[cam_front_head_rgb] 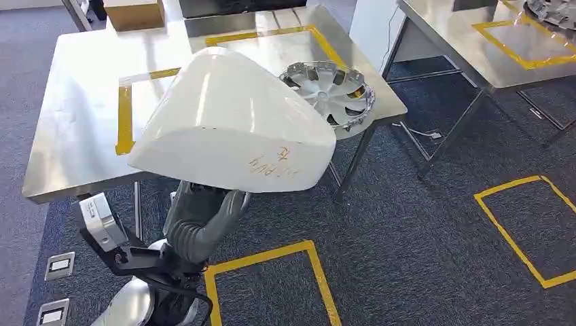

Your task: Take the parts from the cabinet and place them on the table.

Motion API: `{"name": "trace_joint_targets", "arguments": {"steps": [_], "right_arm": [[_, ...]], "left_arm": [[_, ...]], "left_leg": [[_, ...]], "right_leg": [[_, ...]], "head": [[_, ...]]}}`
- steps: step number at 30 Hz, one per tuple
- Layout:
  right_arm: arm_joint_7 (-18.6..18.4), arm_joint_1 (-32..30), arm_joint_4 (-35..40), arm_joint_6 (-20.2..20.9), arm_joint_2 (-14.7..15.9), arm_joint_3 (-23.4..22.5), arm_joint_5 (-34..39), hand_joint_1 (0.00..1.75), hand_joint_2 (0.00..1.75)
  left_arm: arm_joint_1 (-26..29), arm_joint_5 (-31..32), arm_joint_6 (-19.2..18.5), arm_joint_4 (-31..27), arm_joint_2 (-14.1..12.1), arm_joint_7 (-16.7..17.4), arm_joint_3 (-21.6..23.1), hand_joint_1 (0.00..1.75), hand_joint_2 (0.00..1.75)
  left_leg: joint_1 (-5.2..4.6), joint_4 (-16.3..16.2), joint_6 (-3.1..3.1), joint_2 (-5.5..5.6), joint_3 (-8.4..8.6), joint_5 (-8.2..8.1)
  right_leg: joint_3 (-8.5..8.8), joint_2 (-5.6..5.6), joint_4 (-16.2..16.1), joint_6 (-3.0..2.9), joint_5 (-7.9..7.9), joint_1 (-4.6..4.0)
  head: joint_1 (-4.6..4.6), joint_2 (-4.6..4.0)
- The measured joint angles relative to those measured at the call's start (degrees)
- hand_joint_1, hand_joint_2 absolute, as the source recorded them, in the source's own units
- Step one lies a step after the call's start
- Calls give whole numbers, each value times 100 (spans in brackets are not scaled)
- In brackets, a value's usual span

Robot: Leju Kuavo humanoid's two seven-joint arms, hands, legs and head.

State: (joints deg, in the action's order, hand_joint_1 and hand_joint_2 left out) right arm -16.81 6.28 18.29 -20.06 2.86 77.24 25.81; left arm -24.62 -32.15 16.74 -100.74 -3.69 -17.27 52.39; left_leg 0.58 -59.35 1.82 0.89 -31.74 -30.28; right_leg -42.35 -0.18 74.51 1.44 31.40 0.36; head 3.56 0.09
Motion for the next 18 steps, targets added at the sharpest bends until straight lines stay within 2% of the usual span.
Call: {"name": "trace_joint_targets", "arguments": {"steps": [2, 3, 4, 6, 7, 9, 10, 12, 13, 14, 15, 17, 18], "right_arm": [[0, 1, 0, 0, 4, 0, 0, 0, 0], [0, -5, 0, 0, 7, 0, 0, 0, 0], [0, -10, -4, 0, 13, 0, 0, 0, 0], [-2, 5, -4, 0, 13, 0, 0, 0, 0], [-7, -1, -4, 0, 13, -2, 2, 0, 0], [-7, -6, -9, -9, 11, -4, 2, 0, 0], [-7, 2, -13, -15, 13, -4, 2, 0, 0], [-7, 7, -13, -13, 7, -4, 2, 0, 0], [-7, 1, -13, -13, 2, -4, 0, 0, 0], [-7, -8, -13, -13, 2, -4, 0, 0, 0], [-7, -15, -13, -15, 2, -4, 0, 0, 0], [-4, -5, -13, -18, 0, -4, 0, 0, 0], [-4, -8, -13, -18, -2, -4, 0, 0, 0]], "left_arm": [[-2, 0, 0, -2, 2, 0, 0, 175, 175], [1, 0, 0, 0, 2, 0, 0, 175, 175], [-2, 0, 0, 0, 0, -2, 0, 175, 175], [0, 0, 2, -2, 0, -4, 0, 175, 175], [1, -2, 0, -2, 2, -4, 0, 175, 175], [-15, 0, -4, -20, 4, -9, -4, 175, 175], [-38, 0, -5, -20, 2, -9, -4, 175, 175], [-30, -4, -2, -17, -6, -9, -2, 175, 175], [-22, -7, -2, -15, -11, -9, -2, 175, 175], [-20, -9, -2, -15, -13, -9, -2, 175, 175], [-21, -15, 0, -15, -15, -9, -2, 175, 175], [-23, -15, -2, -15, -18, -9, -4, 175, 175], [-21, -15, -2, -15, -18, -9, -4, 175, 175]], "left_leg": [[-2, 0, -20, 2, 149, -102], [7, 9, -48, 1, 187, -156], [-22, 9, -94, 6, 207, -184], [-1, 35, -158, 0, 193, -205], [1, 81, -185, -6, 219, -210], [-15, 42, -249, -19, 275, -295], [-10, -239, -266, -20, 151, -432], [-2, -1127, -293, -20, -350, -752], [-1, -1478, -308, -21, -586, -807], [1, -1604, -320, -21, -736, -719], [6, -1473, -331, -22, -751, -463], [17, -639, -334, -33, -519, 261], [15, -283, -331, -42, -400, 463]], "right_leg": [[302, 0, -928, -72, -675, -17], [441, -10, -1265, -110, -801, -44], [480, -11, -1307, -130, -747, -78], [549, -17, -1438, -173, -585, -91], [555, -20, -1448, -196, -569, -91], [693, -17, -1606, -234, -572, -24], [753, -8, -1646, -265, -553, -17], [823, -1, -1651, -295, -496, -13], [864, 1, -1651, -294, -459, -13], [921, -1, -1650, -289, -417, -11], [992, -6, -1648, -278, -369, -7], [1155, -23, -1635, -247, -255, 9], [1234, -23, -1632, -215, -189, 19]], "head": [[11, 0], [13, 0], [-17, 0], [2, 0], [4, 0], [-6, 0], [-44, 0], [-46, 0], [-50, 0], [-48, 0], [-48, 0], [-50, 0], [-55, 0]]}}
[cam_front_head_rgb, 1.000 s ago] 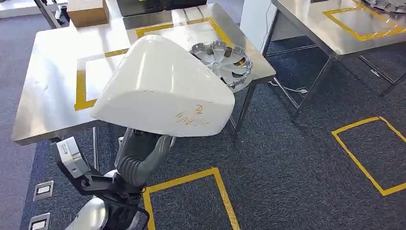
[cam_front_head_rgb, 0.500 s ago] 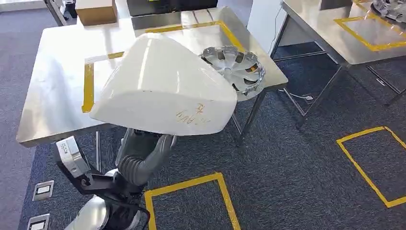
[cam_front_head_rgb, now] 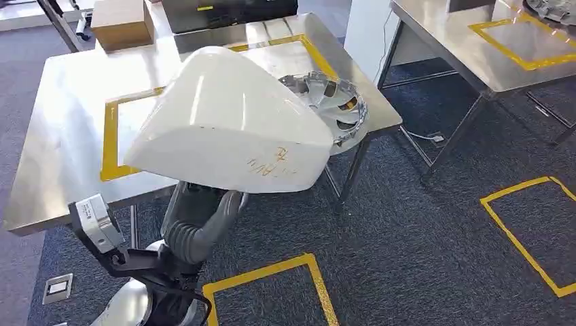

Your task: Take the parts from the cabinet and place them on the table.

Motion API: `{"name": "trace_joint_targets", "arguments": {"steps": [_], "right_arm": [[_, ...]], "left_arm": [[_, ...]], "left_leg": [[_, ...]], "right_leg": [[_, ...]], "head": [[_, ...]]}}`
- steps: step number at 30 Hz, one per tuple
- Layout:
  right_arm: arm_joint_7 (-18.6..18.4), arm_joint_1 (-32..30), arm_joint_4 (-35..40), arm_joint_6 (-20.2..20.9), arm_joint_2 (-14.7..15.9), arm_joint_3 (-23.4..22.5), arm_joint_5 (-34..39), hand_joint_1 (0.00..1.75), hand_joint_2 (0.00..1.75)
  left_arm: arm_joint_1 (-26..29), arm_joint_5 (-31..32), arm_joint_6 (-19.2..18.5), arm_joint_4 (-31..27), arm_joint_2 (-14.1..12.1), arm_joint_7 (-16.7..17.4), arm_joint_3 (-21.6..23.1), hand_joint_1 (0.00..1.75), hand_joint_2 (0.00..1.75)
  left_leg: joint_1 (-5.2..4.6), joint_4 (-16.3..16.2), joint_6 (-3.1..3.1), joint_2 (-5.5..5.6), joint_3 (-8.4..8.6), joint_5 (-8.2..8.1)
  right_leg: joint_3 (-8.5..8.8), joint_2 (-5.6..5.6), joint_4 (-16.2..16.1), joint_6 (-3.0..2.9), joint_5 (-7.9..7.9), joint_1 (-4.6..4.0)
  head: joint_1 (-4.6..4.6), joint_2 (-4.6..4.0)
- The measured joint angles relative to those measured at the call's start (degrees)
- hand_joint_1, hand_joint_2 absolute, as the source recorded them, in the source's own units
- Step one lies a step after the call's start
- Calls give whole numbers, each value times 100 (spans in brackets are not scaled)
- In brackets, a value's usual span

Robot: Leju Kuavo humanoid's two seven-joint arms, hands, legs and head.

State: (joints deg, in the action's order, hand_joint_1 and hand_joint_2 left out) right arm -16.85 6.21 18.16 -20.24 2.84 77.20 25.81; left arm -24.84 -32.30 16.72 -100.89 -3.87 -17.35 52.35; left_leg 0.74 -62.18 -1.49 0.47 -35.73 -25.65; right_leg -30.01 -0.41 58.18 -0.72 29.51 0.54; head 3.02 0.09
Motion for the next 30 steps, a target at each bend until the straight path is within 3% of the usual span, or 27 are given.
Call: {"name": "trace_joint_targets", "arguments": {"steps": [1, 2, 3, 6, 7, 10, 11, 12, 13, 15, 16, 17, 19, 20, 21, 22, 25, 26, 27, 28, 30], "right_arm": [[0, 11, -2, -2, 0, 0, 0, 0, 0], [0, 24, -2, -2, 0, 0, 0, 0, 0], [0, 24, -2, -2, -2, 0, 0, 0, 0], [0, 32, -2, 0, 2, -2, 0, 0, 0], [0, 37, -2, -2, 2, -2, 0, 0, 0], [0, 26, -2, 2, 2, -2, 0, 0, 0], [0, 14, -2, 2, 2, -2, 0, 0, 0], [0, 7, -4, 2, 2, -2, 2, 0, 0], [0, 9, -4, 2, 4, -4, 0, 0, 0], [0, 6, -4, 0, 17, -7, 2, 0, 0], [0, 0, -9, 2, 31, -7, 2, 0, 0], [2, -1, -9, 0, 35, -7, 2, 0, 0], [2, 13, -9, 0, 35, -9, 2, 0, 0], [0, 11, -9, 0, 35, -9, 2, 0, 0], [4, 6, -11, 0, 37, -11, 2, 0, 0], [4, 5, -13, -4, 39, -11, 2, 0, 0], [4, 8, -13, 0, 28, -11, 2, 0, 0], [4, 3, -13, 2, 28, -11, 2, 0, 0], [2, -2, -13, 2, 30, -11, 2, 0, 0], [4, -4, -13, 4, 31, -11, 2, 0, 0], [4, 2, -13, 11, 26, -11, 2, 0, 0]], "left_arm": [[2, -4, 0, 11, -2, 0, 2, 175, 175], [-18, -7, -2, 11, -2, 4, 2, 175, 175], [-27, -7, 0, 11, 9, 0, 0, 175, 175], [-25, -7, -2, -2, 13, 0, 0, 175, 175], [-38, -4, -2, -2, 20, -2, 0, 175, 175], [-33, -7, -4, -2, 22, 0, 0, 175, 175], [-26, -7, -4, -2, 22, 0, 0, 175, 175], [-23, -9, -7, 0, 22, 0, 0, 175, 175], [-24, -9, -4, 0, 22, 0, 0, 175, 175], [-29, -9, -7, 0, 22, -2, 0, 175, 175], [-26, -9, -6, 0, 17, -7, 0, 175, 175], [-17, -9, -4, 0, 18, -13, 2, 175, 175], [-25, -9, -4, -2, 17, -22, 0, 175, 175], [-31, -9, -4, -9, 20, -26, -2, 175, 175], [-28, -9, -4, -17, 22, -28, -6, 175, 175], [-44, -4, -4, -18, 20, -39, -7, 175, 175], [-20, -7, 0, -4, 9, -44, -9, 175, 175], [-10, -7, -2, -4, 4, -44, -9, 175, 175], [-7, -7, 2, -4, 0, -44, -9, 175, 175], [-8, -7, 2, -4, -2, -44, -9, 175, 175], [-11, -2, 2, -4, -2, -46, -9, 175, 175]], "left_leg": [[-47, -29, 15, 4, 12, -48], [-46, 151, 70, 4, 105, -168], [-54, 237, 138, 8, 124, -278], [-5, 284, 240, 31, 171, -297], [-1, 289, 281, 24, 205, -325], [-11, 288, 339, 6, 275, -408], [-16, 288, 341, 12, 313, -440], [-17, 288, 335, 24, 370, -483], [-18, 288, 327, 33, 437, -529], [-19, 289, 295, 33, 588, -633], [-22, 316, 262, 28, 598, -670], [-17, 312, 214, 40, 606, -686], [-10, 347, 155, 27, 600, -705], [-23, 380, 123, 18, 631, -716], [-24, 384, 87, 11, 676, -779], [-30, 228, 72, 6, 631, -855], [-20, -1021, 31, 6, -79, -1291], [-18, -1293, 16, 6, -285, -1302], [-14, -1299, 2, 5, -373, -1138], [-7, -1057, -6, 5, -337, -838], [7, -111, -11, 2, -34, -102]], "right_leg": [[9, -13, 8, 42, 29, -34], [-23, -8, 23, 78, 42, -27], [-61, 7, 29, 104, 49, -24], [-42, 31, 45, 201, 138, -26], [-140, 31, 270, 221, 220, -25], [-984, 32, 1638, 258, 634, -1], [-1185, 32, 1851, 257, 578, -1], [-1228, 31, 1760, 245, 360, -4], [-1156, 30, 1443, 221, 56, -8], [-855, 29, 475, 145, -620, -34], [-783, 17, 422, 119, -522, -73], [-726, 24, 303, 90, -525, -97], [-677, 22, 189, 49, -362, -110], [-656, 19, 151, 32, -342, -97], [-566, 20, 45, 5, -346, -29], [-492, 20, -6, -27, -328, -34], [-371, 27, -20, -67, -244, -27], [-325, 26, -18, -66, -208, -27], [-266, 24, -18, -60, -166, -24], [-194, 16, -15, -48, -117, -19], [-26, 5, -3, -6, 2, 0]], "head": [[-17, 0], [-59, 0], [-35, 0], [-13, 0], [-2, 0], [33, 0], [48, 0], [48, 0], [57, 0], [68, 0], [51, 0], [39, 2], [72, 0], [61, 0], [76, 0], [29, 0], [9, 0], [9, 0], [7, 0], [7, 0], [7, 0]]}}
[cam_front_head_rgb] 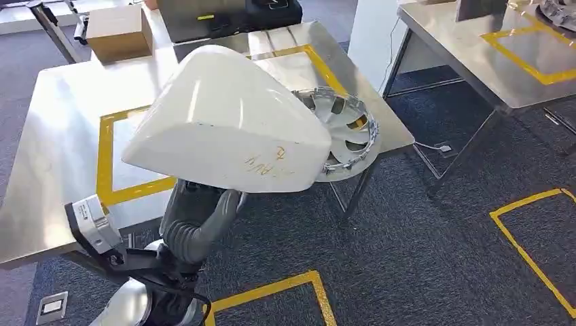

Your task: Take the parts from the cabinet and place them on the table.

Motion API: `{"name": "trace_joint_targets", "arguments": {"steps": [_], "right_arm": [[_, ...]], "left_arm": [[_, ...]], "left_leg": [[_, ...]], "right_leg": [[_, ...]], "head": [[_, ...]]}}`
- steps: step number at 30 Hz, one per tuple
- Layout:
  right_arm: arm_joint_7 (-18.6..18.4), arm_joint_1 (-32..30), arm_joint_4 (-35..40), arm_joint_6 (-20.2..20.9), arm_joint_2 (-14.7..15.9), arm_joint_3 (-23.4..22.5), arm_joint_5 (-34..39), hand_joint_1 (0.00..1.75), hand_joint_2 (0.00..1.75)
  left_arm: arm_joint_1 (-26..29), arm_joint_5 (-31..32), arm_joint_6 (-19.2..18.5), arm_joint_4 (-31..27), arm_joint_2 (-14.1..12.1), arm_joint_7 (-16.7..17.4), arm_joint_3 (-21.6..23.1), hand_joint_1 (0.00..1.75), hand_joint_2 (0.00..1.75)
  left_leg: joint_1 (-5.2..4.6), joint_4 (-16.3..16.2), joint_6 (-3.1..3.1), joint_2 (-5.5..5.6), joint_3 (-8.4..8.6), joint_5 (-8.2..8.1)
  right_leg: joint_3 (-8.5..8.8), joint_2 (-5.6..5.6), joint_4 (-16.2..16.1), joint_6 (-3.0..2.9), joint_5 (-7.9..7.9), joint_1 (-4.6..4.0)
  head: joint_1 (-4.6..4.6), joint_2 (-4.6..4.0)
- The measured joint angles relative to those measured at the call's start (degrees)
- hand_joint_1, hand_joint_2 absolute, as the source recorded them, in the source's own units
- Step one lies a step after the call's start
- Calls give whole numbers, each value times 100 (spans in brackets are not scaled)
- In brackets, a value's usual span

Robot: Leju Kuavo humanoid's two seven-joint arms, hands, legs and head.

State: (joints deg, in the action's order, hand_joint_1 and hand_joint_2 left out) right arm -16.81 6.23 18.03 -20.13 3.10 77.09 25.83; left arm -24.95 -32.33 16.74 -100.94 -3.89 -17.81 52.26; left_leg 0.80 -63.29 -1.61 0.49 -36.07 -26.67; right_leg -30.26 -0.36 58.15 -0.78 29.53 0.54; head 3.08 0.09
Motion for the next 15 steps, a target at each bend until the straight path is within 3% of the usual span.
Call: {"name": "trace_joint_targets", "arguments": {"steps": [1, 2, 3, 5, 7, 8, 10, 11, 12, 13, 15], "right_arm": [[0, -5, 0, 9, -2, 0, 0, 0, 0], [0, 11, 0, 11, -2, -2, 0, 0, 0], [-2, 13, 0, 13, -4, -2, 0, 0, 0], [-4, 10, 0, 24, -13, -2, 0, 0, 0], [-7, 22, 0, 22, -11, -2, 0, 0, 0], [-7, 32, 0, 22, -11, -2, 0, 0, 0], [-4, 25, 0, 22, -13, -2, 0, 0, 0], [-4, 10, 0, 24, -13, -2, 0, 0, 0], [-4, 4, 0, 24, -13, -2, 0, 0, 0], [-4, 1, 0, 24, -13, -2, 0, 0, 0], [-4, 4, 0, 24, -13, -4, 0, 0, 0]], "left_arm": [[4, 4, 2, 6, -2, -4, -2, 175, 175], [-7, 7, 2, 2, -2, -4, -2, 175, 175], [-17, 15, 2, 0, -2, -7, -4, 175, 175], [-5, 18, 11, 0, 0, -7, -7, 175, 175], [-13, 22, 11, -11, 11, -11, -9, 175, 175], [-26, 22, 11, -15, 15, -13, -9, 175, 175], [-15, 22, 9, -15, 15, -11, -7, 175, 175], [-10, 22, 11, -13, 15, -9, -7, 175, 175], [-5, 22, 9, -13, 15, -5, -7, 175, 175], [-4, 22, 9, -13, 15, -5, -7, 175, 175], [-9, 22, 9, -13, 15, -5, -7, 175, 175]], "left_leg": [[-19, 104, 14, -5, 69, -32], [-43, 230, 45, -2, 123, -38], [-51, 374, 124, 2, 200, -204], [-62, 356, 210, 31, 163, -217], [-5, 408, 279, 28, 236, -229], [-2, 408, 313, 15, 257, -251], [-9, 408, 349, 6, 293, -303], [-16, 407, 357, 7, 317, -331], [-19, 407, 355, 16, 359, -365], [-22, 407, 349, 29, 415, -403], [-25, 408, 328, 33, 567, -501]], "right_leg": [[33, -5, -9, 36, 42, -1], [32, -12, 30, 85, 73, -26], [-3, 1, 32, 106, 77, -23], [4, 27, -14, 162, 80, -18], [-29, 27, 122, 230, 182, -21], [-201, 24, 443, 244, 305, -15], [-792, 25, 1421, 273, 626, 2], [-1059, 25, 1793, 277, 675, 1], [-1194, 24, 1874, 271, 552, 0], [-1181, 23, 1688, 255, 314, -4], [-875, 22, 763, 182, -376, -22]], "head": [[5, 0], [-52, 0], [-37, 0], [-37, 0], [-20, 0], [4, 0], [22, 0], [28, 0], [37, 0], [39, 0], [55, 0]]}}
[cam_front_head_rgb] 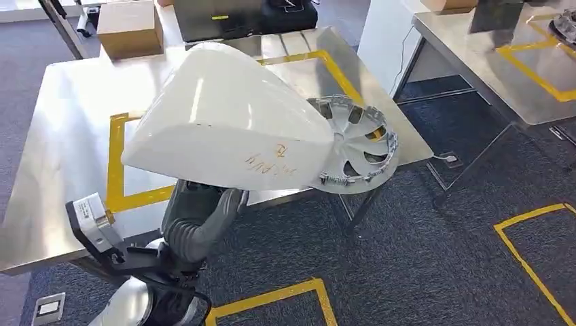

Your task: Take the parts from the cabinet and place them on the table.

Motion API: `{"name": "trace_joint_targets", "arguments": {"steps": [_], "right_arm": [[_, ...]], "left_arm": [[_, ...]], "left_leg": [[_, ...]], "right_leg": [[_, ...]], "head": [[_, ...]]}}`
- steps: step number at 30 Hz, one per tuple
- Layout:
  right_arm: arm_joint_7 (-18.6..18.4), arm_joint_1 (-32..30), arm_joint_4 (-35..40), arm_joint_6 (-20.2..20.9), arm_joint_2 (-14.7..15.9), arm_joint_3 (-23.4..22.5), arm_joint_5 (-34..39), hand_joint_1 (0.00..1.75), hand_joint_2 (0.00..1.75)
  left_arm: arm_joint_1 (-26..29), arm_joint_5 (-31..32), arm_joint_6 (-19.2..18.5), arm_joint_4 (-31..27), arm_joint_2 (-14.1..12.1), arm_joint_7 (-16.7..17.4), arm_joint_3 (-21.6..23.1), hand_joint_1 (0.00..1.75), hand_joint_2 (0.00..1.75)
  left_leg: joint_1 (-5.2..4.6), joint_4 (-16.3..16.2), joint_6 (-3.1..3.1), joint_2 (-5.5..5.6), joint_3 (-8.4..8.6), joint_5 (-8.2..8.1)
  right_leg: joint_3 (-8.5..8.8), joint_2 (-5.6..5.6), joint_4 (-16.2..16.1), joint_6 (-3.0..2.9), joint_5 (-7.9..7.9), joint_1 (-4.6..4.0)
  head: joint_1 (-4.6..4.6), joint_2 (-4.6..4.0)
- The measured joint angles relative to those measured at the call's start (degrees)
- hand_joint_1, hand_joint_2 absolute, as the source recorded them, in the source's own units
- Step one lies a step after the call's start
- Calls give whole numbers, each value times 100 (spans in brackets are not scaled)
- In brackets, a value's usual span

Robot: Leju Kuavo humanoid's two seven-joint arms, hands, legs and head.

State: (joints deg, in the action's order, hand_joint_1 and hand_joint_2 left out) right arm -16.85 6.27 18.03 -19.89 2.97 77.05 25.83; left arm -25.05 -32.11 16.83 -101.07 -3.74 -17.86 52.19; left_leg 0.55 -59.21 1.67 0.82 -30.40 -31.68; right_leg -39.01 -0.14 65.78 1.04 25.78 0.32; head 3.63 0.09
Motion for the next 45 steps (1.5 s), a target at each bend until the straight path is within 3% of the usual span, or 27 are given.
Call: {"name": "trace_joint_targets", "arguments": {"steps": [1, 3, 5, 7, 8, 10, 11, 12, 13, 16, 17, 18, 21, 23, 26, 27, 28, 29, 31, 33, 34, 36, 40, 45], "right_arm": [[2, -2, 0, 0, 4, 0, 0, 0, 0], [9, 9, -2, 0, 9, 0, 0, 0, 0], [7, 7, -2, 0, 9, 0, 0, 0, 0], [7, -3, -6, -4, 2, 0, 0, 0, 0], [7, 4, -7, -11, 2, 0, 0, 0, 0], [7, 11, -7, -9, -13, 0, 0, 0, 0], [7, 1, -7, -9, -18, 0, 0, 0, 0], [7, -5, -7, -7, -22, 0, 0, 0, 0], [4, -9, -7, -9, -24, 0, 0, 0, 0], [4, -3, -7, -9, -31, 0, 0, 0, 0], [4, 3, -7, -11, -31, 0, 0, 0, 0], [4, 12, -7, -11, -31, 0, 0, 0, 0], [4, 17, -9, -11, -35, 0, 0, 0, 0], [4, 28, -9, -15, -33, 0, 0, 0, 0], [2, 18, -7, -15, -33, 0, 0, 0, 0], [-2, 6, -7, -15, -35, 0, 0, 0, 0], [-2, 1, -7, -15, -33, 0, 0, 0, 0], [-2, 3, -9, -15, -33, 0, 0, 0, 0], [-4, 2, -9, -15, -24, 0, 0, 0, 0], [-11, -1, -9, -17, -20, -2, 0, 0, 0], [-11, 7, -9, -17, -20, 0, 0, 0, 0], [-15, -7, -9, -17, -31, 0, 0, 0, 0], [-20, 3, -13, -39, -26, -2, 0, 0, 0], [-22, 4, -13, -61, -22, 0, -2, 0, 0]], "left_arm": [[0, 0, 2, 0, 0, 0, 0, 175, 175], [-2, 0, 2, 2, 0, 6, -2, 175, 175], [-3, 0, 4, 2, 0, 11, -2, 175, 175], [-11, 6, 6, -15, -2, 13, -7, 175, 175], [-26, 11, 9, -17, -2, 15, -7, 175, 175], [-5, 11, 13, -17, -7, 18, -9, 175, 175], [9, 11, 22, -15, -11, 18, -9, 175, 175], [13, 11, 28, -15, -15, 20, -9, 175, 175], [13, 11, 30, -15, -17, 22, -9, 175, 175], [10, 15, 35, -15, -22, 31, -9, 175, 175], [13, 15, 35, -13, -24, 31, -7, 175, 175], [-2, 15, 35, -18, -24, 33, -9, 175, 175], [0, 15, 41, -20, -22, 33, -11, 175, 175], [-10, 17, 39, -37, -9, 31, -11, 175, 175], [-5, 31, 52, -35, -4, 28, -11, 175, 175], [3, 35, 70, -33, -4, 13, -11, 175, 175], [9, 37, 87, -31, -4, 9, -11, 175, 175], [11, 39, 96, -31, -4, 2, -11, 175, 175], [8, 50, 98, -31, -4, -13, -13, 175, 175], [11, 50, 100, -28, -7, -17, -20, 175, 175], [9, 52, 109, -31, -7, -24, -28, 175, 175], [16, 55, 144, -31, -15, -28, -35, 175, 175], [17, 94, 229, -31, -24, -55, -88, 175, 175], [21, 138, 404, -35, -63, -57, -203, 175, 175]], "left_leg": [[8, 7, -26, -2, 51, -59], [-4, 23, -109, 3, 59, -101], [8, 84, -165, -7, 81, -112], [-10, 49, -233, -19, 127, -190], [-4, -201, -254, -22, 8, -320], [8, -1052, -290, -23, -465, -648], [11, -1452, -306, -23, -722, -730], [11, -1612, -320, -24, -884, -666], [12, -1501, -324, -25, -906, -443], [19, -212, -304, -38, -505, 511], [-29, -206, -289, -37, -456, 400], [-27, -7, -229, -36, -346, 304], [-30, -8, -117, -6, -356, 284], [15, 32, -52, -15, -288, 260], [13, 30, -11, -34, -245, 204], [11, 29, -7, -30, -223, 182], [11, 29, -13, -20, -186, 151], [10, 29, -26, -9, -128, 108], [10, 30, -63, -5, 16, 11], [-8, 37, -133, 0, 42, -40], [-3, 45, -162, -2, 25, -39], [-17, 31, -134, -8, 32, -56], [-16, 111, -151, -10, 76, -52], [-14, 153, -195, -9, 85, -36]], "right_leg": [[159, -6, -413, -39, -169, -27], [310, -3, -596, -79, 19, -68], [302, -20, -598, -109, 64, -82], [417, -15, -738, -156, 53, -17], [469, -7, -772, -190, 71, -6], [537, -1, -780, -223, 125, -4], [579, 0, -779, -225, 163, -4], [627, -2, -779, -221, 202, -3], [689, -6, -778, -214, 245, 1], [911, -24, -770, -161, 402, 15], [931, -28, -771, -116, 438, -13], [919, -34, -749, -70, 467, -10], [934, -3, -796, 12, 483, 1], [837, -2, -550, 70, 610, 4], [9, -2, 815, 110, 1081, 26], [-188, -2, 1037, 112, 1047, 27], [-250, -2, 1001, 107, 894, 26], [-190, -3, 713, 93, 603, 25], [150, -3, -302, 29, -103, 14], [275, -16, -527, -18, -58, -32], [314, -15, -611, -44, 39, -36], [310, -33, -626, -22, 41, -17], [313, -35, -625, -72, 74, -20], [314, -30, -623, -84, 77, -25]], "head": [[4, 0], [6, 0], [15, 0], [13, 0], [-37, 0], [-39, 0], [-46, 0], [-44, 0], [-46, 0], [-48, 0], [-52, 0], [-85, 0], [-66, 0], [-50, 0], [-22, 0], [-13, 0], [-9, 0], [-4, 0], [9, 0], [-11, 0], [4, 0], [-11, 0], [-9, 0], [-4, 0]]}}
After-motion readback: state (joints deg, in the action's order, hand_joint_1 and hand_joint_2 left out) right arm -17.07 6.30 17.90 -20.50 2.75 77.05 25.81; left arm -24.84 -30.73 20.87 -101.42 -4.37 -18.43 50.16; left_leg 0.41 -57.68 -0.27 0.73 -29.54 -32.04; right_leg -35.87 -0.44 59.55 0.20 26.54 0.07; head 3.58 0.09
